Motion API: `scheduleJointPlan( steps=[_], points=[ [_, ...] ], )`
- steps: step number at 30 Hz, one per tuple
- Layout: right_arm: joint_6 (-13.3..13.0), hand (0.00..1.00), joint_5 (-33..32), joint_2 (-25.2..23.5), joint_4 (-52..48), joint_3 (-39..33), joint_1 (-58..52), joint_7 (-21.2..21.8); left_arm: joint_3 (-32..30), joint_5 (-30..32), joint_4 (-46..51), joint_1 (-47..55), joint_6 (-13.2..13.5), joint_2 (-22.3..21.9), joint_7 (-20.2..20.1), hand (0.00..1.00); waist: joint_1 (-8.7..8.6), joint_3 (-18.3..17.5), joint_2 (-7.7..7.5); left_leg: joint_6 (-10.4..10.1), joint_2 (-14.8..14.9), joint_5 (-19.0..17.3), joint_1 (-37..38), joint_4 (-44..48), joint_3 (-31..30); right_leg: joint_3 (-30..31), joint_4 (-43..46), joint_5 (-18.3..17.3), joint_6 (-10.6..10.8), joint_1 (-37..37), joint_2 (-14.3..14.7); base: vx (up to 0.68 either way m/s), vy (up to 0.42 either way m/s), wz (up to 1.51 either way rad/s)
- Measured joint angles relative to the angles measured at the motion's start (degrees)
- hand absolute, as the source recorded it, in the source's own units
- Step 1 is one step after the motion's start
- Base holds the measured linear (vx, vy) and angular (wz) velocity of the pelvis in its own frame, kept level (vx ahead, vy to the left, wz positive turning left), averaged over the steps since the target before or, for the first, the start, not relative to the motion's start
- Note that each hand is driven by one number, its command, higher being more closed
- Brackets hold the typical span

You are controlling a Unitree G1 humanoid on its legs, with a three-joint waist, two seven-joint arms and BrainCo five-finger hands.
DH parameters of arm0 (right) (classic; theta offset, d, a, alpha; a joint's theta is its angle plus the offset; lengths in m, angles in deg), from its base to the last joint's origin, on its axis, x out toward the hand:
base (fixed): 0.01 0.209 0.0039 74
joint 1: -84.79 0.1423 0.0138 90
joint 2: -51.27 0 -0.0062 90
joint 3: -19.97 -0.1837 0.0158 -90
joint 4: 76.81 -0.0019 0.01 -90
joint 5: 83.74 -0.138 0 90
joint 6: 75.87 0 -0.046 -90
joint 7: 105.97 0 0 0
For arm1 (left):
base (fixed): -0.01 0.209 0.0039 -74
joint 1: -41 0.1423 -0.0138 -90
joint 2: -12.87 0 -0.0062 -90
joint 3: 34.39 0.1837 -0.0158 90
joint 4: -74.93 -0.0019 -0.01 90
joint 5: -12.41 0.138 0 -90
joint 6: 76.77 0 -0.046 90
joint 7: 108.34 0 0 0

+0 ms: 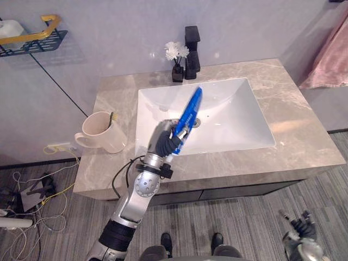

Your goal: Organize washtable

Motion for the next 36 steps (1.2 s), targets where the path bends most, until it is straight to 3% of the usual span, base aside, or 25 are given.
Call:
scheduleJointPlan(
  steps=[8,14,17,25,28,36],
  points=[
    [-2.6,0.0,-1.8,6.8,-21.3,-4.5,1.3,0.3,-2.7,-1.1,5.0,4.3,0.1,-0.1,0.0,1.0,-0.36,-1.4,-0.44,-0.1,0.3,-0.3,0.3,0.1,0.6,1.4,0.5,0.0,0.0,-0.6,0.3,-0.01,0.001,-0.09],
    [-7.6,0.0,-7.9,20.0,-27.9,6.2,14.1,5.3,-1.7,-2.3,6.3,5.5,1.4,0.0,-0.6,1.0,-0.01,-3.0,-0.81,-0.2,0.2,-0.6,0.8,0.1,1.4,2.5,0.5,0.1,-0.1,-0.7,0.4,0.0,0.009,-0.08],
    [-9.4,0.0,-13.6,23.3,-28.4,11.6,20.7,8.3,-0.8,-3.5,6.3,5.5,1.8,0.0,-0.8,1.0,1.11,-3.5,-0.88,-0.2,0.1,-0.6,0.5,0.1,0.6,1.7,0.5,0.1,-0.1,-0.6,0.4,0.0,-0.003,0.12],
    [-9.7,0.0,-23.6,22.8,-27.9,26.6,30.6,10.9,2.6,-5.6,6.4,5.1,1.9,1.0,-1.6,1.0,1.97,-3.6,-0.9,0.2,-0.9,-0.3,-0.5,0.2,-1.4,-0.6,0.5,0.1,-0.1,-0.4,-0.3,0.0,0.013,0.14],
    [-8.7,0.0,-24.2,18.3,-27.7,33.4,31.1,11.7,3.9,-5.6,6.3,3.2,1.9,1.0,-1.6,1.0,2.94,-3.6,-0.89,0.4,-0.9,-0.1,-0.4,0.1,-1.8,-1.0,0.5,0.1,-0.1,-0.1,-0.5,-0.01,0.008,0.07],
    [-5.7,0.0,-24.2,9.5,-25.7,42.8,30.4,14.0,5.3,-5.6,4.8,0.8,1.8,1.0,-0.3,1.0,3.44,-5.0,-0.78,0.7,-1.7,1.5,-0.1,-1.8,-3.3,-3.0,0.3,0.1,-0.1,0.3,-0.9,-0.03,0.004,0.12]
  ],
)
